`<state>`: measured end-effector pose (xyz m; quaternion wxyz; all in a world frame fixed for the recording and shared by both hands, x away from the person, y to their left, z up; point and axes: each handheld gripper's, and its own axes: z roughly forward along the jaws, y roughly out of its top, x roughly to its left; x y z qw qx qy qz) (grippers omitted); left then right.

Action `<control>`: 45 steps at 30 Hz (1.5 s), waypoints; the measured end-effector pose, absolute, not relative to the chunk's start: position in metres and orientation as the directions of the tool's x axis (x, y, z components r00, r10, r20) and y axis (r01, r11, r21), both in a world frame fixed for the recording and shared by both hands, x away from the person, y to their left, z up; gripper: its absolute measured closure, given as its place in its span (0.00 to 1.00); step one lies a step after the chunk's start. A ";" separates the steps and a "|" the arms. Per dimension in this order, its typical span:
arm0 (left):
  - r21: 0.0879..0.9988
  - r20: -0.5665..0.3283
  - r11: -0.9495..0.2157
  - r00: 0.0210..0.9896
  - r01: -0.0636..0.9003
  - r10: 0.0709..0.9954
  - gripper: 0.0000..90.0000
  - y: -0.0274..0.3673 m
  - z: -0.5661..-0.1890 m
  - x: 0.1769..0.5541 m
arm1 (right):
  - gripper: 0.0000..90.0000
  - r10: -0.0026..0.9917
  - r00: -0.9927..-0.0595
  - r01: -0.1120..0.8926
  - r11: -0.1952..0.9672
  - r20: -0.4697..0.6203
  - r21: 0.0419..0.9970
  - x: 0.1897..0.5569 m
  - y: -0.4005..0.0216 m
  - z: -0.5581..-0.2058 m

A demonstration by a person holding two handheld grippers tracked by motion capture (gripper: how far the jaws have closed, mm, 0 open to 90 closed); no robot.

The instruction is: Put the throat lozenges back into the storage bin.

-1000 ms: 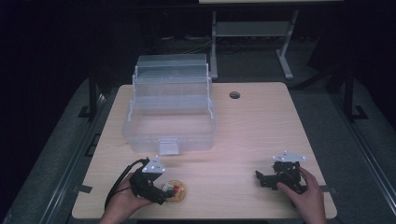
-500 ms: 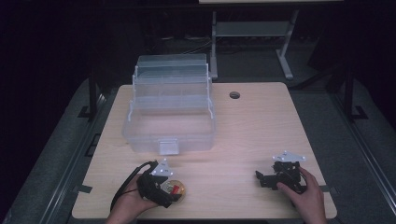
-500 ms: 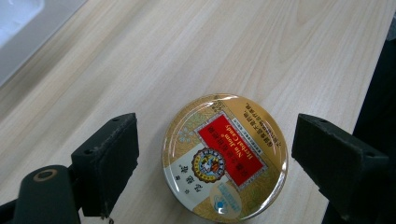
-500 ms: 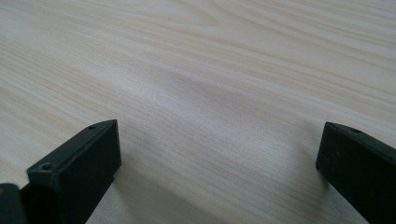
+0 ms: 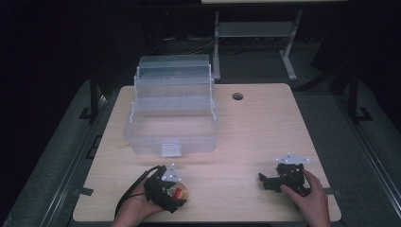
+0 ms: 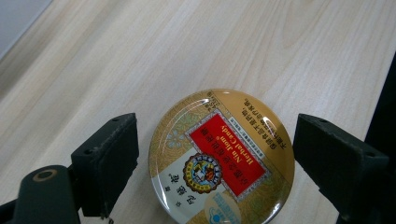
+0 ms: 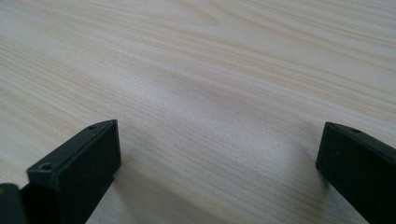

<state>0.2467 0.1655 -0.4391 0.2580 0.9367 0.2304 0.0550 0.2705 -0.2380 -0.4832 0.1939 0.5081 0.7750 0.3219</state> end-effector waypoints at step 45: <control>0.459 0.013 -0.795 0.892 0.396 0.451 0.21 0.160 -0.447 0.245 | 0.00 0.912 -0.409 0.662 0.277 0.027 0.696 0.270 -0.238 -0.483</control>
